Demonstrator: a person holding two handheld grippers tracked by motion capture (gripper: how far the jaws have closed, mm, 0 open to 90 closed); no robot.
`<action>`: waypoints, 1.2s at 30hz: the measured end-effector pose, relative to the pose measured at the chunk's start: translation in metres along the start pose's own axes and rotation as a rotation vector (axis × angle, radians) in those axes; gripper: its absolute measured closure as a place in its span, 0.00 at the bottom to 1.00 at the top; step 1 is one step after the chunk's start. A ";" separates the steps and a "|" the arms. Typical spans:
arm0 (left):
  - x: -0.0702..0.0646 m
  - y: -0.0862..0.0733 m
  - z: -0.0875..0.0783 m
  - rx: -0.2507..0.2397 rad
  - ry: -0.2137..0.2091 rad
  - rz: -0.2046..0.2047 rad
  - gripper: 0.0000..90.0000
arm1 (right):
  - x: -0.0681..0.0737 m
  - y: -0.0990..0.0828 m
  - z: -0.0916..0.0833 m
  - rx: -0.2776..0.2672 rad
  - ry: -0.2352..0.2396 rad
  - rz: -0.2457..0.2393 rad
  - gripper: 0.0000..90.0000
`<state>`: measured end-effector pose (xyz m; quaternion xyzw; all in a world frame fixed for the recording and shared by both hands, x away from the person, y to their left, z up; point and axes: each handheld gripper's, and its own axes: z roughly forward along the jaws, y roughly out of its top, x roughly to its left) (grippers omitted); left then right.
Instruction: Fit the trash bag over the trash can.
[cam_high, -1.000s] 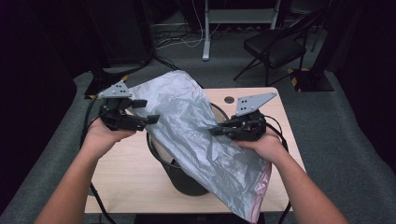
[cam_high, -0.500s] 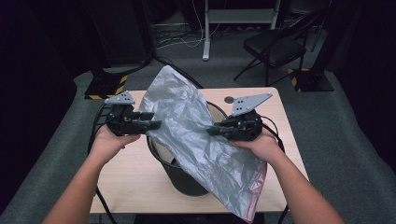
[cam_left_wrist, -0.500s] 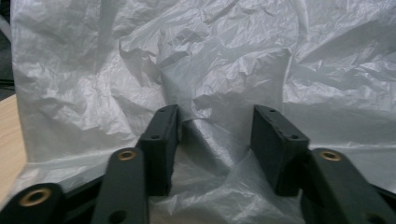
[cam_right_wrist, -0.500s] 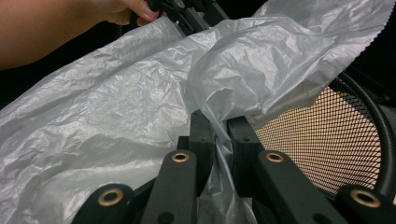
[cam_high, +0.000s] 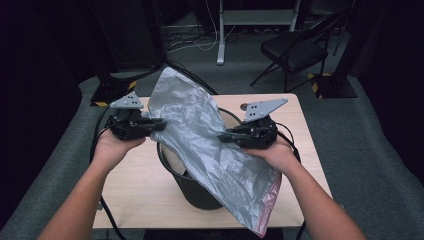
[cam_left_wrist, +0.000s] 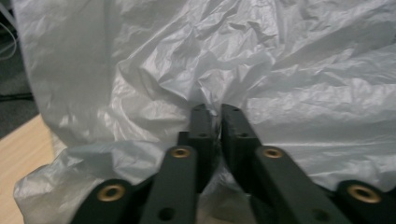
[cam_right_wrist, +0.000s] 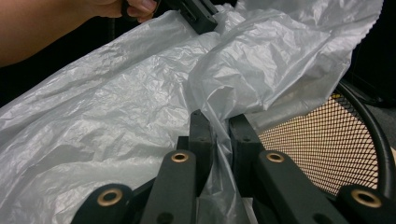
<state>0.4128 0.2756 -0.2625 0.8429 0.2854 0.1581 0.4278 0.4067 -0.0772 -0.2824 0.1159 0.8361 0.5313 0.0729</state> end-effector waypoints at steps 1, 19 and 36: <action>-0.002 0.003 -0.001 0.005 0.007 0.015 0.96 | 0.000 0.000 0.000 -0.002 0.000 0.000 0.90; -0.053 0.020 0.033 0.080 -0.171 0.151 0.98 | 0.014 0.020 -0.024 -0.106 0.031 -0.052 0.93; -0.072 0.013 0.042 0.099 -0.306 0.180 0.98 | 0.002 0.040 -0.009 -0.115 -0.006 -0.039 0.94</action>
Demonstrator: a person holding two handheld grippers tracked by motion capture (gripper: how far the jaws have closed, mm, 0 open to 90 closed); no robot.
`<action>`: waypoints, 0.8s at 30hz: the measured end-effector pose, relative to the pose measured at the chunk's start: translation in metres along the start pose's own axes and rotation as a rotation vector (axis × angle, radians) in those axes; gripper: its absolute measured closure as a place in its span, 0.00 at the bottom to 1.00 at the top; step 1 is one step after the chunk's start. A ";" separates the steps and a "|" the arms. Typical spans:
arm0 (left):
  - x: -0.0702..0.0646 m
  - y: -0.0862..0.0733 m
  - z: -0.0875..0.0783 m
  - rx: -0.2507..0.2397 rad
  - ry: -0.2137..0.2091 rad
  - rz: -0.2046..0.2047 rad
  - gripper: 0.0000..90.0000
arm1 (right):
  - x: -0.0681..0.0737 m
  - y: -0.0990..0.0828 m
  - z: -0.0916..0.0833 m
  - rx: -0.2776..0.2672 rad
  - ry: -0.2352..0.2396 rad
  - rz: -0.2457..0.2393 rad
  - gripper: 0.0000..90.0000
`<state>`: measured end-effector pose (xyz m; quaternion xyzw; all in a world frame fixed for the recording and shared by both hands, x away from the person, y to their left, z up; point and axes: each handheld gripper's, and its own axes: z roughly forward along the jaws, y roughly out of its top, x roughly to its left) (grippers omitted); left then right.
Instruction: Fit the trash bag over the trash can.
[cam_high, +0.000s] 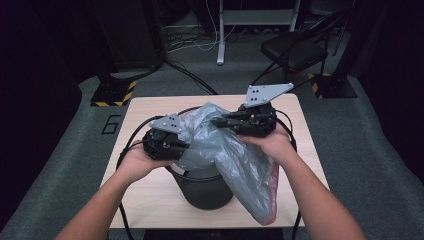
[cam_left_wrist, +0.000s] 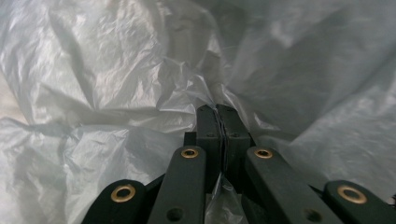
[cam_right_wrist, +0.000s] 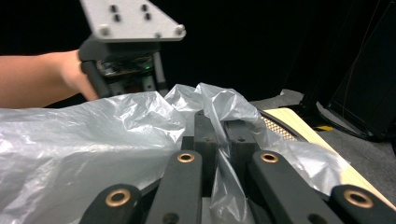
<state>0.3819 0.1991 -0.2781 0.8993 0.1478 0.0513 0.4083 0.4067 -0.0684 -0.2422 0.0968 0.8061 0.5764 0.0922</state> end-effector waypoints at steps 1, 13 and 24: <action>-0.001 0.000 0.001 -0.001 -0.007 0.002 0.98 | -0.001 0.001 0.001 0.003 -0.003 0.003 0.95; -0.010 -0.001 0.003 -0.015 -0.063 0.026 0.98 | -0.012 -0.002 0.024 0.100 -0.071 -0.021 0.95; 0.008 -0.002 -0.036 -0.087 0.093 -0.108 0.47 | -0.011 -0.006 0.022 0.115 -0.082 -0.022 0.95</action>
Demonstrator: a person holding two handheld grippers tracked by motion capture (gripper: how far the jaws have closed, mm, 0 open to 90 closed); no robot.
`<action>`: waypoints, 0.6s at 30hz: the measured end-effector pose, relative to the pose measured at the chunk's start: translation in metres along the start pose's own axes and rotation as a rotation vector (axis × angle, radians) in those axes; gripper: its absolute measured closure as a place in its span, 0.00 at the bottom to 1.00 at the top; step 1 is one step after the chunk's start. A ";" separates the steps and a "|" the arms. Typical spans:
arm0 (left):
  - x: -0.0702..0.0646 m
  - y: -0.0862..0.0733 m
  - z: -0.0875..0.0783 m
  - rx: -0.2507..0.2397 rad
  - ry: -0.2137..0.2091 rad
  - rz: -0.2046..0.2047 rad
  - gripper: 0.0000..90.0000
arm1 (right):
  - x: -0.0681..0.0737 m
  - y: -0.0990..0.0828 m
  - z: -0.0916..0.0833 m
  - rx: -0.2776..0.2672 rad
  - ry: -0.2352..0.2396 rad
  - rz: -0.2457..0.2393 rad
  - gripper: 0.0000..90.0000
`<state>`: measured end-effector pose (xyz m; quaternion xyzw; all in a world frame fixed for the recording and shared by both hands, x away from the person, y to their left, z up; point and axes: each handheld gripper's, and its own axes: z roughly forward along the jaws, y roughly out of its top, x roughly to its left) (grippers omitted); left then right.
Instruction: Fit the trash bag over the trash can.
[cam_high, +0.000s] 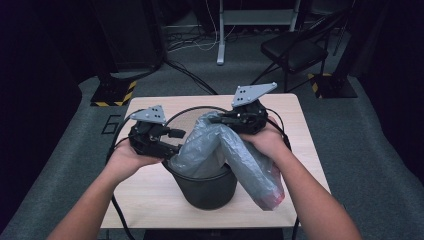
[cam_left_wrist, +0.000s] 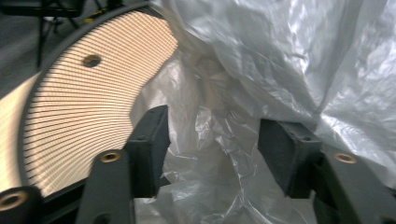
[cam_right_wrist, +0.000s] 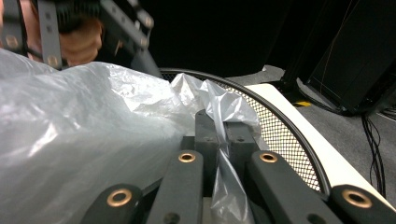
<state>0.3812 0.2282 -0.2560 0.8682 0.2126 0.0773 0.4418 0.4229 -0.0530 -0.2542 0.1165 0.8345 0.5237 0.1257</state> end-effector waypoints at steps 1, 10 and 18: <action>0.000 0.002 -0.003 -0.003 0.007 0.002 0.46 | 0.000 0.000 0.000 0.000 -0.002 0.002 0.95; -0.010 0.024 -0.020 -0.074 0.033 0.024 0.40 | 0.004 0.001 0.006 0.018 0.002 -0.009 0.95; -0.013 0.029 0.009 -0.054 -0.007 0.011 0.34 | 0.010 0.002 0.009 0.009 0.033 -0.008 0.95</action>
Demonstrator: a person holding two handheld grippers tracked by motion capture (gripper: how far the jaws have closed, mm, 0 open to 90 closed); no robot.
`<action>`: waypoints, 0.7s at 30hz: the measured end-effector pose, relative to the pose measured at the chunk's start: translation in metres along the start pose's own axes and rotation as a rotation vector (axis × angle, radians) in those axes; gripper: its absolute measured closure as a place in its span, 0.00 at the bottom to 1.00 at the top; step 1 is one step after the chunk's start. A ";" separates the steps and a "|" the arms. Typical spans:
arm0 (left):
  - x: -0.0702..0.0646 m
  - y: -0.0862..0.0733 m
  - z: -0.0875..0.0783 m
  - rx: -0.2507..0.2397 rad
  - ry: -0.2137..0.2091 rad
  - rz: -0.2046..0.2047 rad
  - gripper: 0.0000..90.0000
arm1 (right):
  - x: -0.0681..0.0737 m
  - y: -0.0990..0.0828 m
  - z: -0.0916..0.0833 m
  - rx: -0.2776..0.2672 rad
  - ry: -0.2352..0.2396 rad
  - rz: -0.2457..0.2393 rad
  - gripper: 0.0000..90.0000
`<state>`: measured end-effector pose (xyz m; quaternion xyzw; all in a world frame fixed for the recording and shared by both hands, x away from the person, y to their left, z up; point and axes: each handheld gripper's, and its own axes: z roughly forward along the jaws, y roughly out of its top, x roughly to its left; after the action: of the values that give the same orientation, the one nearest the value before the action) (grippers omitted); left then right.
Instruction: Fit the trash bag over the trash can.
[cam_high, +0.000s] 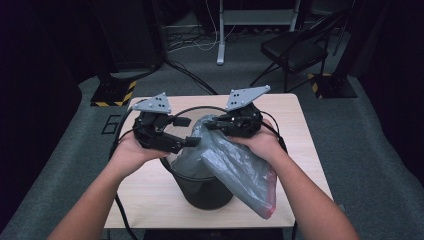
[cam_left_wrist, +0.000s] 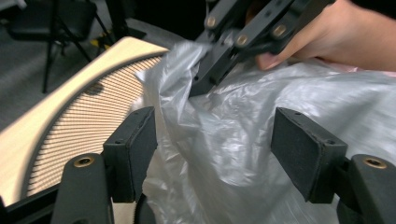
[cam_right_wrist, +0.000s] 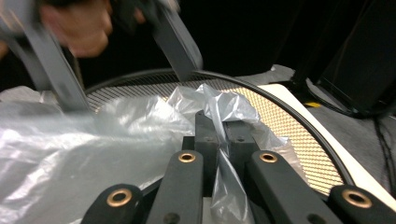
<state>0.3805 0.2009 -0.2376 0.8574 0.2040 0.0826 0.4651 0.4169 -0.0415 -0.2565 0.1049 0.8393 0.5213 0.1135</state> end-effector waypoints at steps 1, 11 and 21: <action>0.001 -0.001 0.005 0.010 -0.004 -0.001 0.34 | 0.000 0.000 0.000 -0.006 0.009 0.006 0.95; 0.006 -0.007 0.028 0.065 -0.066 0.031 0.62 | 0.005 0.004 -0.002 -0.035 0.069 0.033 0.95; 0.016 -0.018 0.020 0.161 0.036 0.050 0.94 | 0.009 0.007 -0.021 -0.018 -0.011 0.014 0.57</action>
<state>0.3971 0.2010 -0.2642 0.8953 0.1968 0.0932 0.3886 0.4030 -0.0536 -0.2424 0.1126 0.8331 0.5291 0.1155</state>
